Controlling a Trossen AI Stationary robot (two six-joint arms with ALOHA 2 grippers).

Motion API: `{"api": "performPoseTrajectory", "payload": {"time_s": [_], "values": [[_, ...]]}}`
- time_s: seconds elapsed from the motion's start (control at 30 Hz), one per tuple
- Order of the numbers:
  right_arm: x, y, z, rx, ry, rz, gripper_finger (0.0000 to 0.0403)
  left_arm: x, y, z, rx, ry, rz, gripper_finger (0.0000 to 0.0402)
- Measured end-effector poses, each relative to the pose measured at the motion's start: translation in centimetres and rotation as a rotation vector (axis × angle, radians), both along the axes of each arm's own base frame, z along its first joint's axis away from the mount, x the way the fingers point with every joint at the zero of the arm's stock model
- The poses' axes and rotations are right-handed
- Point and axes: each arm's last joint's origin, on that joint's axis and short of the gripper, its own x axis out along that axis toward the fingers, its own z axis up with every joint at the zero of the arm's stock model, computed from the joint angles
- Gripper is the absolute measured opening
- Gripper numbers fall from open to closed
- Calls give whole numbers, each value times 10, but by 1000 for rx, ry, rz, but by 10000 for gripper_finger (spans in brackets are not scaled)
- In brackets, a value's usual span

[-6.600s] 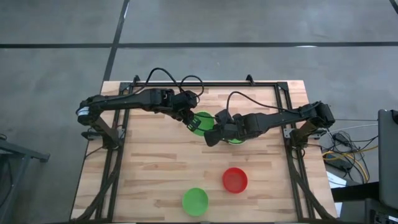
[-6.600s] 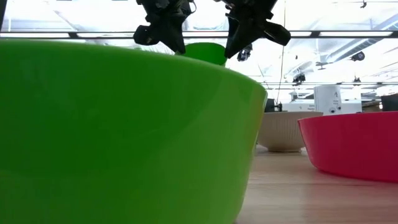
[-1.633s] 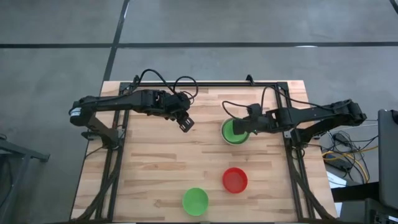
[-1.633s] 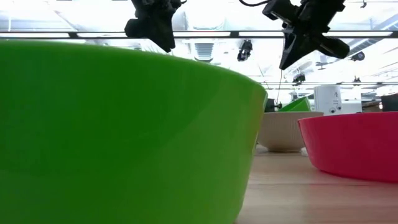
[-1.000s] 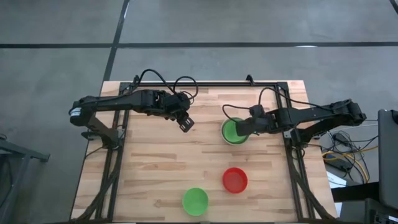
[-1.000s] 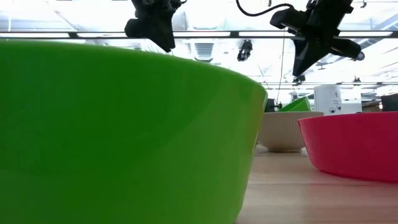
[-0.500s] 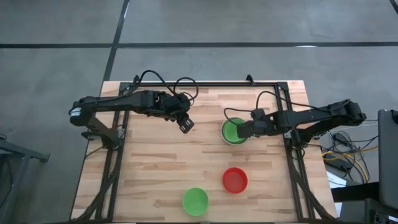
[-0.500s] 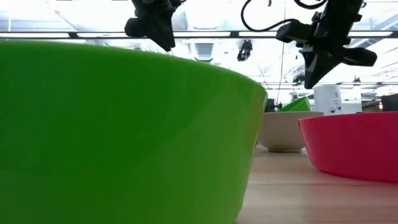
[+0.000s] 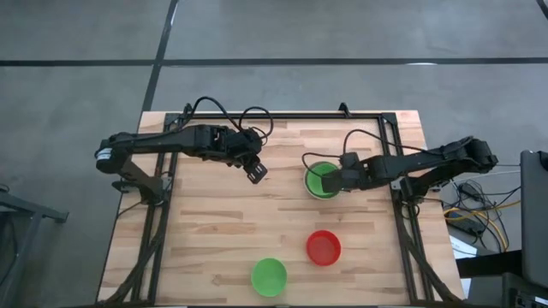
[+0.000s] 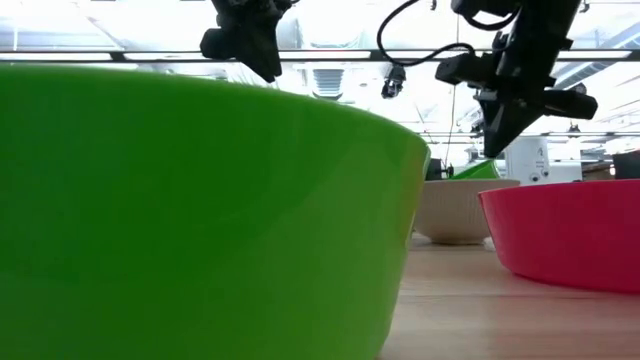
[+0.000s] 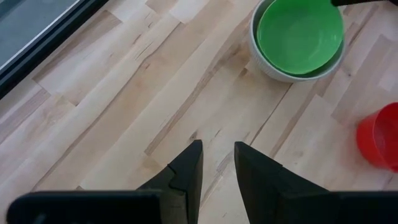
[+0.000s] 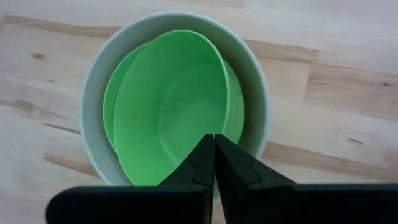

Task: Nest bowls inside each other
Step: Stack the left green bowl on the green bowl, then stack the green bowl on the green bowl

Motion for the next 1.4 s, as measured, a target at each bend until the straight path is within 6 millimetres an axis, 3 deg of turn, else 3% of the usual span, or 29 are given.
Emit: {"api": "performPoseTrajectory", "payload": {"time_s": [0.33, 0.5, 0.97, 1.2, 1.4], "values": [[8, 1, -10, 6, 30, 1, 9, 0, -3, 0, -2, -1, -6, 97], [6, 1, -4, -2, 4, 2, 9, 0, -4, 0, -2, -1, -11, 97], [33, 27, 61, -50, -300, 313, 8, -4, -6, -3, 14, 59, -42, 97], [35, 41, 98, -261, -347, 442, 8, -6, -11, -5, -2, 101, -82, 97], [36, 42, 123, -341, -381, 507, 8, -5, -29, -6, -96, 90, -237, 97]]}}
